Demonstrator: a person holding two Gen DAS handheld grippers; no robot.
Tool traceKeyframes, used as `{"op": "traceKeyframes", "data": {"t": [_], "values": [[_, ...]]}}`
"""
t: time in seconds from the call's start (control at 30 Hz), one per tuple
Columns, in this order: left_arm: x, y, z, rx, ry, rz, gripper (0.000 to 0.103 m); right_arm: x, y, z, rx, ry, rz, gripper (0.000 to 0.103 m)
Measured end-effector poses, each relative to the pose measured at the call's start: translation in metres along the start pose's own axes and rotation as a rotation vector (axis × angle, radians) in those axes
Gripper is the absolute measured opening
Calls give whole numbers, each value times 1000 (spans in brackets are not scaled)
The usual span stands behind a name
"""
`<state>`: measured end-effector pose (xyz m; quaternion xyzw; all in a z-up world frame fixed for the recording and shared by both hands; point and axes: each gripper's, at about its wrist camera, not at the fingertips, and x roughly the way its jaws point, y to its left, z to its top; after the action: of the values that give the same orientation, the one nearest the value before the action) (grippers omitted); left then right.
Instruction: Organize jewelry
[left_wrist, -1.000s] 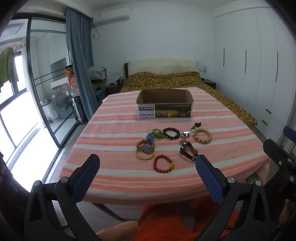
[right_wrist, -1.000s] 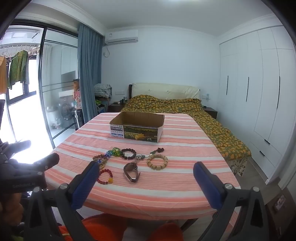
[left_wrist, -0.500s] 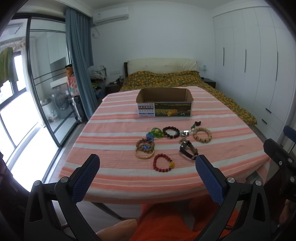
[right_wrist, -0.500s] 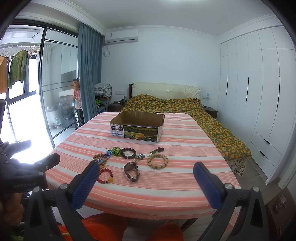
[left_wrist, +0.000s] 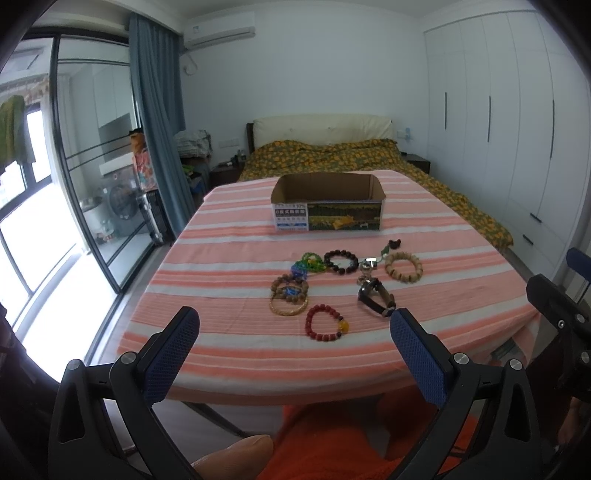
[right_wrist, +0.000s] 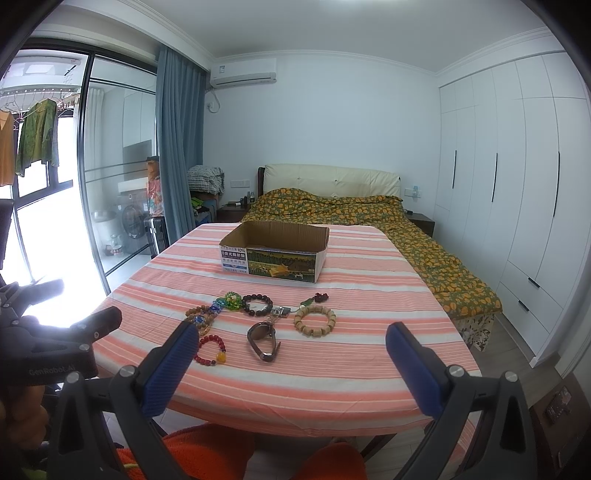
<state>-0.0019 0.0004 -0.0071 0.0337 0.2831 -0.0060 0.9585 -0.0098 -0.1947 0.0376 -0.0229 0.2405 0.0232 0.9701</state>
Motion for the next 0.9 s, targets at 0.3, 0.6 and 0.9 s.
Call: {"op": "traceKeyframes", "data": {"t": [0.3,0.6,0.9], "values": [[1,2,2,-5,4,-5,103,-1,0,2,-4,-1,0,103],[-1,1,3,6,-4,-33,103,1,0,-1,-4,-1,-1,103],[1,-3,5,13,10,-53,103,0,-1,-1,-3,1,-3,103]]}}
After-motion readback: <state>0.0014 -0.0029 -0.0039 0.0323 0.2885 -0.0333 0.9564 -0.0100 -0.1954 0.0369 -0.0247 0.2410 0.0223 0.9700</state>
